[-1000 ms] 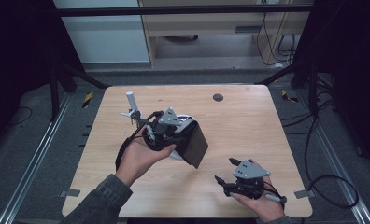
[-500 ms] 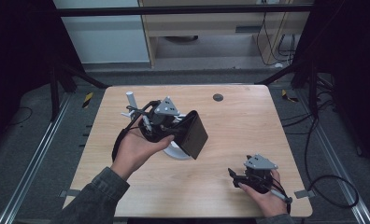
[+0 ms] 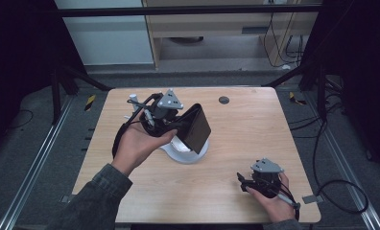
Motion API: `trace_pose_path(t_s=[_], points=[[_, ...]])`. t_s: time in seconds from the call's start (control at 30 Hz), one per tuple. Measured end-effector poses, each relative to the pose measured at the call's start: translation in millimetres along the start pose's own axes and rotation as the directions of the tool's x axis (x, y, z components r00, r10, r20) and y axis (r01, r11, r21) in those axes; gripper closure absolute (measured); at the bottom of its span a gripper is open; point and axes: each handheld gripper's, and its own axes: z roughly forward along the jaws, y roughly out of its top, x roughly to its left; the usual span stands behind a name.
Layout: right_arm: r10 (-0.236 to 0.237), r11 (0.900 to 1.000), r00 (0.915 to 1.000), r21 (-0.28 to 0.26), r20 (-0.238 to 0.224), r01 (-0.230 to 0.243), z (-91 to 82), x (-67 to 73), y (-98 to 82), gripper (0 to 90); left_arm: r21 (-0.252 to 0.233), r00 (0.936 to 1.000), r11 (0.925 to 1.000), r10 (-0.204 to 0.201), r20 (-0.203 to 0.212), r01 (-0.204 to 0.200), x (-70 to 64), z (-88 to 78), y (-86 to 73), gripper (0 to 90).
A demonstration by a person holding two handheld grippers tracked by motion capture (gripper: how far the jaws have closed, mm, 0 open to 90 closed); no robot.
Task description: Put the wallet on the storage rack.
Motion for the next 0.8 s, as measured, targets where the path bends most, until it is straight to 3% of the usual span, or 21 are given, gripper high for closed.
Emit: trace_pose_path(t_s=[0.37,0.63,0.8], points=[[-0.002,1.0,0.9999,0.013,0.016,0.002,1.5,-1.7,-0.8,15.9,0.018,0.9992,0.9997,0.015,-0.037,-0.015,13.4,6.1,4.0,80.9],[0.001,1.0,0.9999,0.019,0.016,-0.001,1.8,-1.0,-1.1,15.9,0.043,0.9988,0.9991,0.007,-0.049,-0.005,26.5,20.7,-4.4,80.9],[0.0,1.0,0.9999,0.02,0.015,0.0,1.7,-1.0,-1.1,15.9,0.06,0.9988,0.9982,0.006,-0.049,-0.003,27.5,31.1,-10.6,80.8]])
